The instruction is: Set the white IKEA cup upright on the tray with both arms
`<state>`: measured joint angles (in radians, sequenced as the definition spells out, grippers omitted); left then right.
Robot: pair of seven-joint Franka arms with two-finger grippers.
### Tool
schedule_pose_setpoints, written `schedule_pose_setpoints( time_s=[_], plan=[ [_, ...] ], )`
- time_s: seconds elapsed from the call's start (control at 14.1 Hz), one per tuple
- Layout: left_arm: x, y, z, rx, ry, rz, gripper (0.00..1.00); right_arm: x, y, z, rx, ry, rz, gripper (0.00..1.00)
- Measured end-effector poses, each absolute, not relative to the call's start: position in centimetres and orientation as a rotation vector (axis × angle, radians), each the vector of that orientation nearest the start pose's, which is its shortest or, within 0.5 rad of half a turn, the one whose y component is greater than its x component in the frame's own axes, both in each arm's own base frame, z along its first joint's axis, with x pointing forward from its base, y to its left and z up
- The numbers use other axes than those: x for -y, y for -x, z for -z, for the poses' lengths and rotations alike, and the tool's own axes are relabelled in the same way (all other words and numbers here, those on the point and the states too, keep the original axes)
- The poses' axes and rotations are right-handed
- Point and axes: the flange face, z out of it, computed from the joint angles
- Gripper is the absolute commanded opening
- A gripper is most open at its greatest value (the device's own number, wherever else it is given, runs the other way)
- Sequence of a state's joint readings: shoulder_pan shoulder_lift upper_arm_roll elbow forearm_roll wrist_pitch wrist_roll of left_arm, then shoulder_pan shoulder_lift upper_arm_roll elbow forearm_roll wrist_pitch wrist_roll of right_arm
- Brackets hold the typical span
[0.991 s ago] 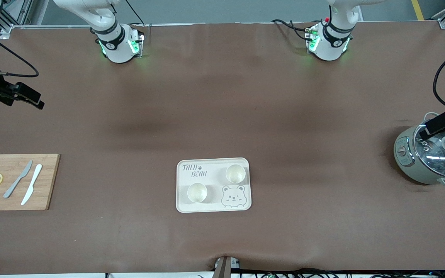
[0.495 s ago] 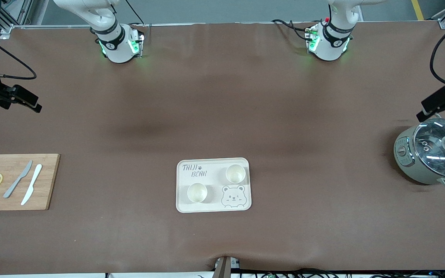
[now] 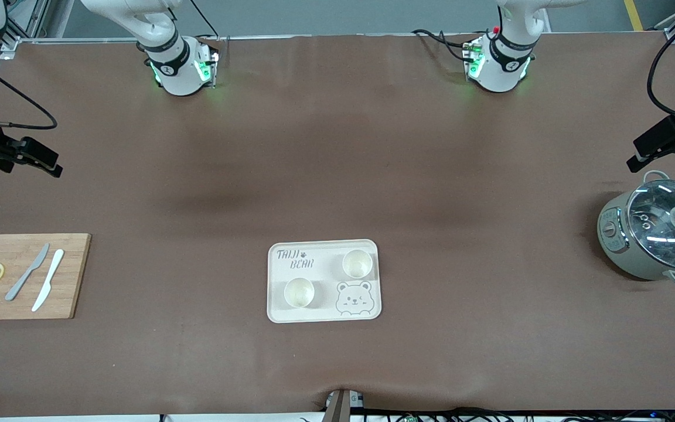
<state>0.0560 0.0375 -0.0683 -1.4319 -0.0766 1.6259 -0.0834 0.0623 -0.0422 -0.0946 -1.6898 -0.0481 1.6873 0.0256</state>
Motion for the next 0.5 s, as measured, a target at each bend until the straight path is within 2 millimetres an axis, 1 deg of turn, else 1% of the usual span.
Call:
schedule_pose_setpoints(
  time_s=[0.14, 0.28, 0.5],
  plan=[
    [1.2, -57.1, -67.5, 0.1, 3.212, 0.246, 1.0, 2.3, -55.1, -61.2, 0.003, 3.196, 0.095, 1.0],
    [1.0, -57.2, -67.3, 0.059, 3.193, 0.243, 1.0, 2.3, -55.2, -62.1, 0.037, 3.199, 0.124, 1.0],
    [0.9, -57.3, -67.1, 0.069, 3.189, 0.235, 1.0, 1.8, -55.3, -64.6, 0.057, 3.201, 0.208, 1.0]
  ],
)
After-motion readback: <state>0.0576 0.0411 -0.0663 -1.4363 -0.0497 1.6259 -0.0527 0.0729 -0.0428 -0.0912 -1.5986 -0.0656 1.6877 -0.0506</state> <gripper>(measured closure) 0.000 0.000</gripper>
